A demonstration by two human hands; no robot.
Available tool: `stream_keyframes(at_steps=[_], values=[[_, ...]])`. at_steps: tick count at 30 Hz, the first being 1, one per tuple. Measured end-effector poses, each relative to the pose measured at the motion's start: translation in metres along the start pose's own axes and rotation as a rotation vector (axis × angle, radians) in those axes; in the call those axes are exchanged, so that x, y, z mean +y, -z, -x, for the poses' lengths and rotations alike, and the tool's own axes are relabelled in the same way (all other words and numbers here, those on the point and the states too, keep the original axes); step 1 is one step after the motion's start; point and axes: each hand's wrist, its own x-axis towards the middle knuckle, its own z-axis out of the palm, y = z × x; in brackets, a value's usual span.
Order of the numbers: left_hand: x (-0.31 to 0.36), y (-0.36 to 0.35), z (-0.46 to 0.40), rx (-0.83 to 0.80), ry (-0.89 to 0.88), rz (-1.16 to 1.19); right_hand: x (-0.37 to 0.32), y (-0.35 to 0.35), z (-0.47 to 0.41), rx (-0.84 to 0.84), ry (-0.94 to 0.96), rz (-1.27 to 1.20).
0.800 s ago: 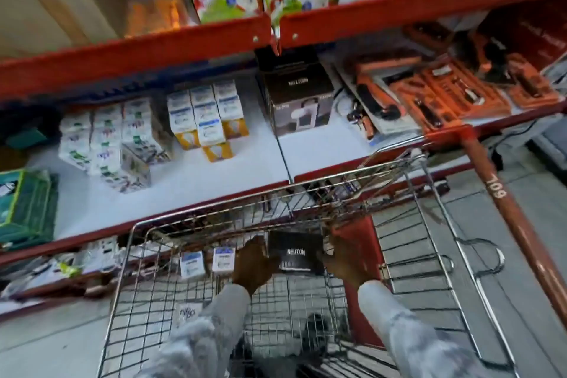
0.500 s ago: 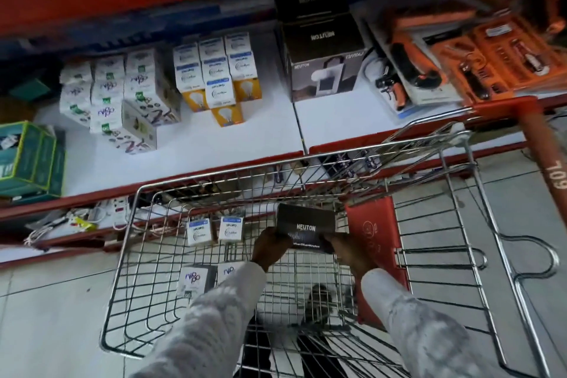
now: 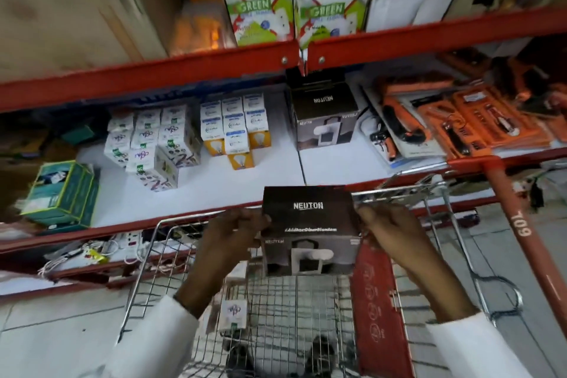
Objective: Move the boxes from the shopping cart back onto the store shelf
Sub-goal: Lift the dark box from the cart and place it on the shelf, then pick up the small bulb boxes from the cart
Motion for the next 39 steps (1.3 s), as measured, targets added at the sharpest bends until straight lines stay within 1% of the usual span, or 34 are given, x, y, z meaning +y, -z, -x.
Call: stream_keyframes(at_steps=[3, 6, 7, 9, 13, 18, 22, 25, 27, 31, 33, 34, 35, 36, 37, 38, 39], values=[[0.046, 0.008, 0.005, 0.037, -0.133, 0.084, -0.044, 0.027, -0.004, 0.094, 0.113, -0.033], [0.073, 0.002, -0.012, 0.099, -0.299, 0.067, -0.068, 0.043, -0.028, 0.169, 0.177, 0.012], [0.077, -0.004, -0.023, 0.097, -0.322, 0.055, -0.072, 0.045, -0.04, 0.199, 0.184, 0.026], [0.077, -0.021, -0.049, 0.049, -0.298, 0.038, -0.072, 0.044, -0.066, 0.228, 0.177, 0.033], [0.064, -0.061, -0.097, -0.026, -0.156, 0.08, -0.051, 0.033, -0.119, 0.214, 0.123, 0.136], [0.036, -0.091, -0.137, -0.048, -0.112, 0.074, -0.027, 0.021, -0.161, 0.222, 0.094, 0.247], [0.023, -0.094, -0.153, -0.111, -0.092, 0.025, -0.017, 0.015, -0.166, 0.197, 0.09, 0.283], [0.024, -0.083, -0.152, -0.167, -0.11, -0.012, -0.012, 0.011, -0.159, 0.174, 0.109, 0.296], [0.022, -0.062, -0.147, -0.174, -0.153, -0.034, -0.005, 0.004, -0.148, 0.221, 0.153, 0.328], [-0.01, 0.011, -0.122, -0.063, -0.224, -0.012, 0.001, -0.038, -0.095, 0.411, 0.357, 0.33], [-0.045, 0.047, -0.109, 0.019, -0.206, -0.046, 0.004, -0.071, -0.062, 0.436, 0.469, 0.307], [-0.064, 0.061, -0.101, 0.043, -0.166, -0.078, 0.011, -0.089, -0.052, 0.415, 0.508, 0.291], [-0.086, 0.074, -0.095, 0.084, -0.105, -0.131, 0.022, -0.112, -0.046, 0.354, 0.519, 0.289], [-0.112, 0.084, -0.092, 0.148, -0.081, -0.2, 0.033, -0.136, -0.042, 0.268, 0.498, 0.3], [-0.137, 0.094, -0.092, 0.2, -0.119, -0.366, 0.045, -0.161, -0.04, 0.167, 0.458, 0.323], [-0.162, 0.1, -0.094, 0.199, -0.148, -0.519, 0.056, -0.186, -0.04, 0.062, 0.42, 0.366], [-0.181, 0.102, -0.095, 0.137, -0.168, -0.708, 0.064, -0.208, -0.04, -0.038, 0.398, 0.425]])
